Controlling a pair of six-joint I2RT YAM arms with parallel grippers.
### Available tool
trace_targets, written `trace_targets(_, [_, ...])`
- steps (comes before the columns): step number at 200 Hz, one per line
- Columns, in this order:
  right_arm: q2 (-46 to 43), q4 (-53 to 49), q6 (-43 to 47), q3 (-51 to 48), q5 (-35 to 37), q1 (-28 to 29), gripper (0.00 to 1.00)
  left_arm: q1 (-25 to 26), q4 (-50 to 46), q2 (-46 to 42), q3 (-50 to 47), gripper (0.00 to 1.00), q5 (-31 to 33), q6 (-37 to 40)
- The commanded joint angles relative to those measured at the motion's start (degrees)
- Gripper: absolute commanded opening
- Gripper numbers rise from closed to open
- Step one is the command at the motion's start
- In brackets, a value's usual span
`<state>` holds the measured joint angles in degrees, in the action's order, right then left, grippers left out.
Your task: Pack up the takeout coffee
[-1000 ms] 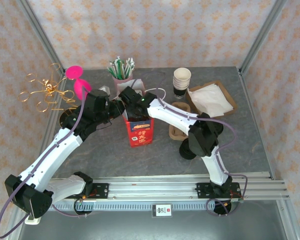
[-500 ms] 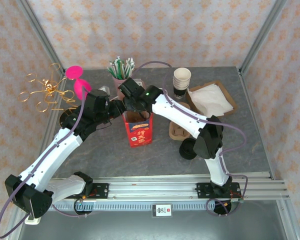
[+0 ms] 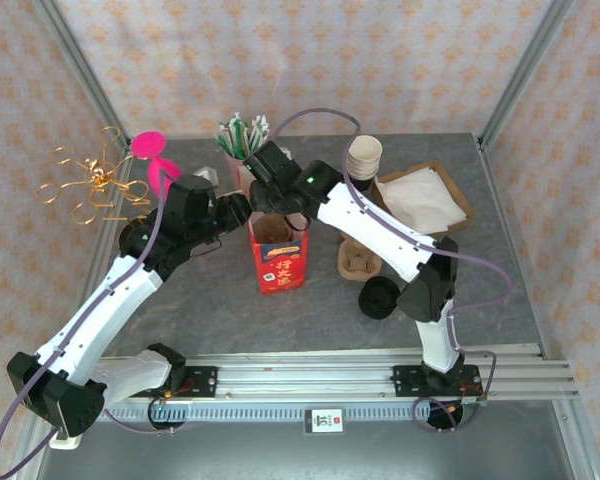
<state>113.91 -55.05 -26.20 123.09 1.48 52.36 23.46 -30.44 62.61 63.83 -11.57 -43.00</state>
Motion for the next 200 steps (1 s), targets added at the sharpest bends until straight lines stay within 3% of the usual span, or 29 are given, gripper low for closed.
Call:
trace_targets(1, [-3.19,-1.41,-0.57,3.63,-1.19,0.62,0.42,-0.7,-1.18,-1.2,1.65,0.42,-0.09,0.26])
trace_targets(72, [-9.29,-4.57,-1.24,5.33,1.97,-0.21,0.4,-0.7,-3.06,-3.41,5.91,0.54,0.43,1.92])
trace_targets(124, [-20.51,-9.4,-5.26,-3.24,6.87,-5.12,0.46,2.13,-2.04,-2.28,8.35,0.55,0.08,3.15])
trace_targets(165, [-31.21,-15.98,-10.63,-14.55,11.55,-13.67,0.51,10.51,-0.51,0.87,11.4,0.54,2.69,5.47])
trace_targets(200, [-40.76,-17.27,-11.48,-28.62,12.45,-26.22,0.56,14.29,1.92,2.37,10.83,0.54,2.59,7.19])
